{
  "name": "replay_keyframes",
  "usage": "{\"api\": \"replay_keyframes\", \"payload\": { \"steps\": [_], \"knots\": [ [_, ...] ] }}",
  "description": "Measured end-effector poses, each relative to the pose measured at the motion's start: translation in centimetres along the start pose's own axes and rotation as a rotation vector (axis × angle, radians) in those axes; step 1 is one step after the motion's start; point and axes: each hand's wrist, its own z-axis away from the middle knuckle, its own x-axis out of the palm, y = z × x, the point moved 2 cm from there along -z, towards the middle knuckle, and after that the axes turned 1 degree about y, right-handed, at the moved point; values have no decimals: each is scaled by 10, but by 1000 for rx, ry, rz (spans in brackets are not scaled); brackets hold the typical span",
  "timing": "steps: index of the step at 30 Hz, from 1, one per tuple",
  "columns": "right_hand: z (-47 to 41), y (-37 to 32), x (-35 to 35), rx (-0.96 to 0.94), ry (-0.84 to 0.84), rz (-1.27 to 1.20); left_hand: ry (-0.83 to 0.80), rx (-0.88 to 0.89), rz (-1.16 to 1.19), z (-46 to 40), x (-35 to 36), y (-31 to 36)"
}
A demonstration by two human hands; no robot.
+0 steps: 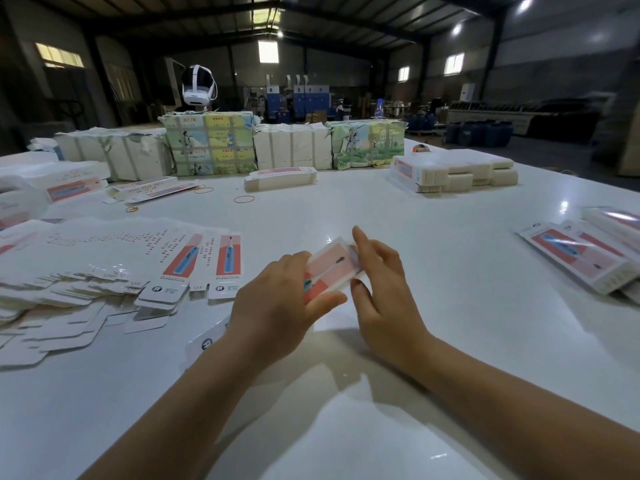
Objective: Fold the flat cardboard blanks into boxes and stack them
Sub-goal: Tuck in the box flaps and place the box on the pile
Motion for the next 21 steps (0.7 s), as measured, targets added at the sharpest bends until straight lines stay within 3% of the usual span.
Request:
{"api": "replay_keyframes", "payload": {
  "steps": [5, 8, 9, 11, 13, 15, 19, 21],
  "knots": [
    [0, 0, 0, 9, -58, -6, 28, 13, -54, 1, -2, 1],
    [-7, 4, -9, 106, 60, -119, 34, 33, -41, 3, -5, 1],
    [-10, 9, -11, 227, 84, -225, 37, 47, -41, 4, -6, 1],
    [-14, 18, -11, 546, 8, -664, 44, 65, -64, 6, -4, 3],
    [-16, 23, -10, 690, -114, -1022, 47, 79, -110, 6, -2, 3],
    [-15, 22, -10, 595, -127, -928, 52, 99, -136, 7, 0, 4],
    [-7, 16, -7, 140, -47, -84, 58, 101, -228, 7, 2, 7],
    [-4, 14, -2, 48, -83, 132, 62, 98, -268, 7, 3, 11]
  ]
}}
